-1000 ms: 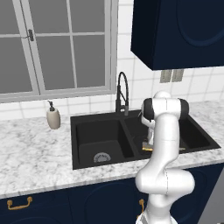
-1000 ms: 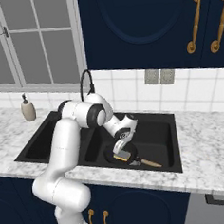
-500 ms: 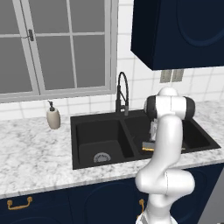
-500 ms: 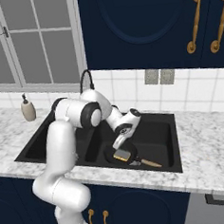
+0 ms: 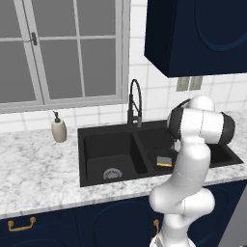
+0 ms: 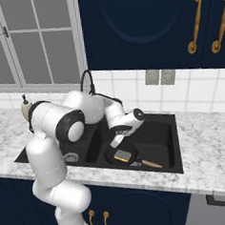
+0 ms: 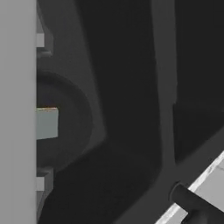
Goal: Pick the pan and sponge and place them into the sink. Then turn on the water.
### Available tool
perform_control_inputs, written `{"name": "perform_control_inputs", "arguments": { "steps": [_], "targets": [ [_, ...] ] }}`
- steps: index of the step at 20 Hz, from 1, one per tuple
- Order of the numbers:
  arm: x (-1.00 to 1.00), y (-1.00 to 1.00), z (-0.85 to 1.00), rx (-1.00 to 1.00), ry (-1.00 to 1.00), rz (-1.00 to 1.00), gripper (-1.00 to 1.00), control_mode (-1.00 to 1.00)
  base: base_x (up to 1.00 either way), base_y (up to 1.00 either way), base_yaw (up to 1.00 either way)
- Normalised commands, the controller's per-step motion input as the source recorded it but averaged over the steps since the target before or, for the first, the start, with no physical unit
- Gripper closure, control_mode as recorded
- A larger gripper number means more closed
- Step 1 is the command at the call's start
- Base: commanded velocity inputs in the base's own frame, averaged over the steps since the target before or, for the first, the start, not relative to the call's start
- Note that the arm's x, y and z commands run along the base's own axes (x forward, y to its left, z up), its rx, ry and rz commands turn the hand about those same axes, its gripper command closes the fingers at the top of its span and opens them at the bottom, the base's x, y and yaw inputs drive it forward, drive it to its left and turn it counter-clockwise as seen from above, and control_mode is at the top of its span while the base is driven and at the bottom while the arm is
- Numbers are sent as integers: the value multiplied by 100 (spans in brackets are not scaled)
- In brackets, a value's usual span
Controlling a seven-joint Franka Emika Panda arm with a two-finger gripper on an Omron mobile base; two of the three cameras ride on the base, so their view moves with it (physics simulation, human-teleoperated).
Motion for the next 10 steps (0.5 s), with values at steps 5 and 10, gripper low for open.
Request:
{"name": "perform_control_inputs", "arguments": {
  "steps": [5, 10],
  "targets": [
    [-50, 15, 100, 29, -17, -2, -100, -100, 0, 0, 0],
    [-44, 10, 99, 49, -11, -11, -100, -100, 0, 0, 0]
  ]
}}
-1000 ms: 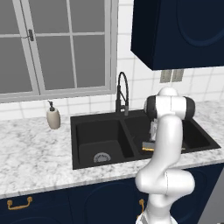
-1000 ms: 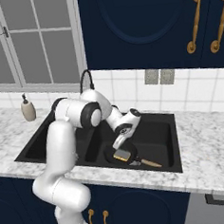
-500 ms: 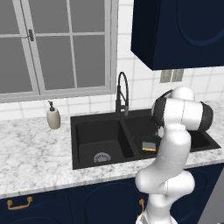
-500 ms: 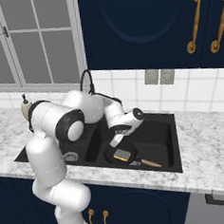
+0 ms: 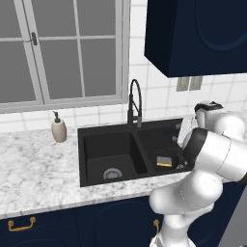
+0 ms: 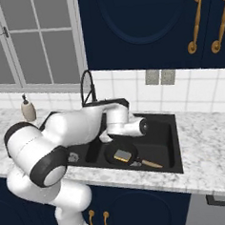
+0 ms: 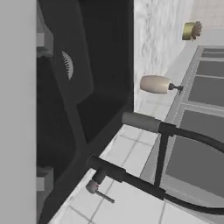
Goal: Pick the pan and sponge and place them into the sink. Then turn on the water.
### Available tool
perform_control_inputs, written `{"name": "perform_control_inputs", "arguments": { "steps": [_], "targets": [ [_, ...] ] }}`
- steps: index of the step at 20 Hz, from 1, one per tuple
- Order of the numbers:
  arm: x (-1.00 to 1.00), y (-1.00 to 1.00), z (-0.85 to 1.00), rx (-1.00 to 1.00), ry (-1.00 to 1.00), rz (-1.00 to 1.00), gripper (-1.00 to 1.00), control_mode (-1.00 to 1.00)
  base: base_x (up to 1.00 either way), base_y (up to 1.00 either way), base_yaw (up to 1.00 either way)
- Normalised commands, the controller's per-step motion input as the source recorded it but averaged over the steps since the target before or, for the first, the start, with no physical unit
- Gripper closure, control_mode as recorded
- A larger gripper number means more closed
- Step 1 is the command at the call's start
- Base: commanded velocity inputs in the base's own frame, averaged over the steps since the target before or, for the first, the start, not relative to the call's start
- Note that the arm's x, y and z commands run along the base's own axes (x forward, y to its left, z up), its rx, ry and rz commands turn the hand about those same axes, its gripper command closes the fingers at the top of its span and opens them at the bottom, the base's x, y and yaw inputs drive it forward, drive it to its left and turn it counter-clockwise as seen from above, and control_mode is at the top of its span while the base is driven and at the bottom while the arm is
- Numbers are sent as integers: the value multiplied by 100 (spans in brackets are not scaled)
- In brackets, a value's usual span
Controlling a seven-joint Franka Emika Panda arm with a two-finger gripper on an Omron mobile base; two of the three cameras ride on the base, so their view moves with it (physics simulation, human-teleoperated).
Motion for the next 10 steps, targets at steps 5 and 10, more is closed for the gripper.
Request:
{"name": "perform_control_inputs", "arguments": {
  "steps": [5, 10],
  "targets": [
    [-66, 15, 87, 38, -14, -25, -100, -100, 0, 0, 0],
    [-22, 5, 28, 38, -2, -50, -100, -100, 0, 0, 0]
  ]
}}
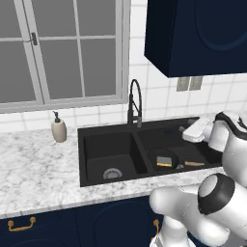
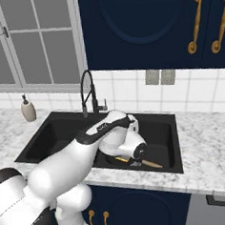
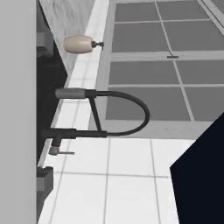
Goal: Pick the pan and sponge and place them into the sink. Then turn on the water.
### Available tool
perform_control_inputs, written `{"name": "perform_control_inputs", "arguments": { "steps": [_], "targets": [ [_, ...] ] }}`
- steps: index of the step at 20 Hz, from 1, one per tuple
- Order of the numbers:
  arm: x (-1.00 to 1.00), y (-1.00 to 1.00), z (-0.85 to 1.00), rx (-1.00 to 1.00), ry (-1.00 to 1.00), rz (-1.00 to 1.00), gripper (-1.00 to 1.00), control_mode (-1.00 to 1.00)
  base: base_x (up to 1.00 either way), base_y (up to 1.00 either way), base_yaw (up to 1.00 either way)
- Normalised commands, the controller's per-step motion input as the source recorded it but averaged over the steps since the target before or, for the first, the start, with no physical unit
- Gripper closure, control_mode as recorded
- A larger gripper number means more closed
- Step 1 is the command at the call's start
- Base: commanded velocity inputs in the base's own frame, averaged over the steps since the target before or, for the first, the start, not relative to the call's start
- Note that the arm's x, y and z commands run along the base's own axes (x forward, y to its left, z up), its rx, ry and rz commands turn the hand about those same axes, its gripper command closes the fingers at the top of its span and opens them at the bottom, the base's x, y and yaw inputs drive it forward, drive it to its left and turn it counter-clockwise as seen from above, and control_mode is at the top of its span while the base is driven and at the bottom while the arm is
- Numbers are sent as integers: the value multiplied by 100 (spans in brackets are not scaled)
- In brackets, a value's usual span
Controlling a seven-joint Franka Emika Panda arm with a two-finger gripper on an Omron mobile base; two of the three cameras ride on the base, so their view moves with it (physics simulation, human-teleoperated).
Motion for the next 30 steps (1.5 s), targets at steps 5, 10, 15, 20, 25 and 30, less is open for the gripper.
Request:
{"name": "perform_control_inputs", "arguments": {
  "steps": [5, 10, 15, 20, 25, 30],
  "targets": [
    [25, 0, -3, 23, 0, -41, -100, -100, 0, 0, 0],
    [25, 10, -19, 3, -2, 0, -100, -100, 0, 0, 0],
    [56, 3, -34, -3, -9, 2, -100, -100, 0, 0, 0],
    [59, 4, -41, -4, -9, 8, -100, -100, 0, 0, 0],
    [37, 19, -5, -1, -2, 8, -100, -100, 0, 0, 0],
    [33, 26, 0, 0, 0, 2, -100, -100, 0, 0, 0]
  ]
}}
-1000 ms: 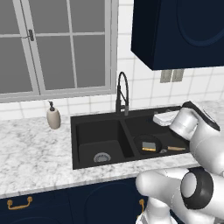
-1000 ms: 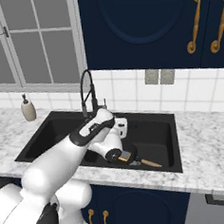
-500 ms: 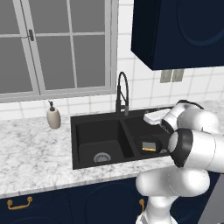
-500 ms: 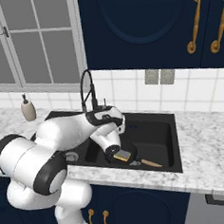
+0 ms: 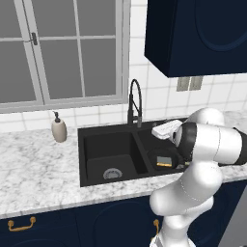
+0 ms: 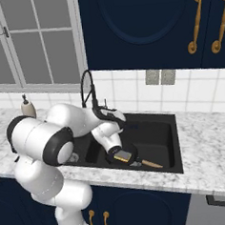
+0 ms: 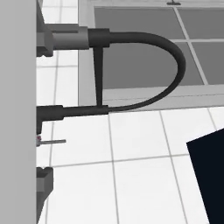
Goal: Pick the pan and sponge and place them into the sink. Then turn on the water.
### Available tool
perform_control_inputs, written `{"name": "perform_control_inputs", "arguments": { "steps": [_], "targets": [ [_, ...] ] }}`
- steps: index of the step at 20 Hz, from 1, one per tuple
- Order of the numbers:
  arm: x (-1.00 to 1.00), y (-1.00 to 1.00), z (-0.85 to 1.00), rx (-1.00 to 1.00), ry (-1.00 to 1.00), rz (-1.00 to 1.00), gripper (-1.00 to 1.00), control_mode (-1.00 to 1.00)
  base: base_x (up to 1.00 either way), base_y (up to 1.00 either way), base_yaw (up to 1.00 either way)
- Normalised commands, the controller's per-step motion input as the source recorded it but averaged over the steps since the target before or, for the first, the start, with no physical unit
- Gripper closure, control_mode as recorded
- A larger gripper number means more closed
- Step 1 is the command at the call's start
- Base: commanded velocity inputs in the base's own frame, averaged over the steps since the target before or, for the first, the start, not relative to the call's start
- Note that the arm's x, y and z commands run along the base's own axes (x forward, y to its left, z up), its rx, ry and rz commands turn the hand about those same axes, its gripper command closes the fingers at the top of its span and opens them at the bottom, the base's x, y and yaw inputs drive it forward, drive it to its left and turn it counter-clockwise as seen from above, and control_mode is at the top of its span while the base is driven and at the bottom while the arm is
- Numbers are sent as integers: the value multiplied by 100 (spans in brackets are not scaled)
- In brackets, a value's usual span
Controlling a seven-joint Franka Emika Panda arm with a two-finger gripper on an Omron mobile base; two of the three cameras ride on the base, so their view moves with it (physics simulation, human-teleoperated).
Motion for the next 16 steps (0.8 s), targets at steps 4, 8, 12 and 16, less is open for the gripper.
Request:
{"name": "perform_control_inputs", "arguments": {
  "steps": [4, 8, 12, 16],
  "targets": [
    [23, 16, 5, 1, 0, 1, -100, -100, 0, 0, 0],
    [15, 11, 7, 0, 0, 0, -100, -100, 0, 0, 0],
    [24, 2, 20, 5, 0, 0, -100, -100, 0, 0, 0],
    [36, 0, 23, 10, 0, 0, -100, -100, 0, 0, 0]
  ]
}}
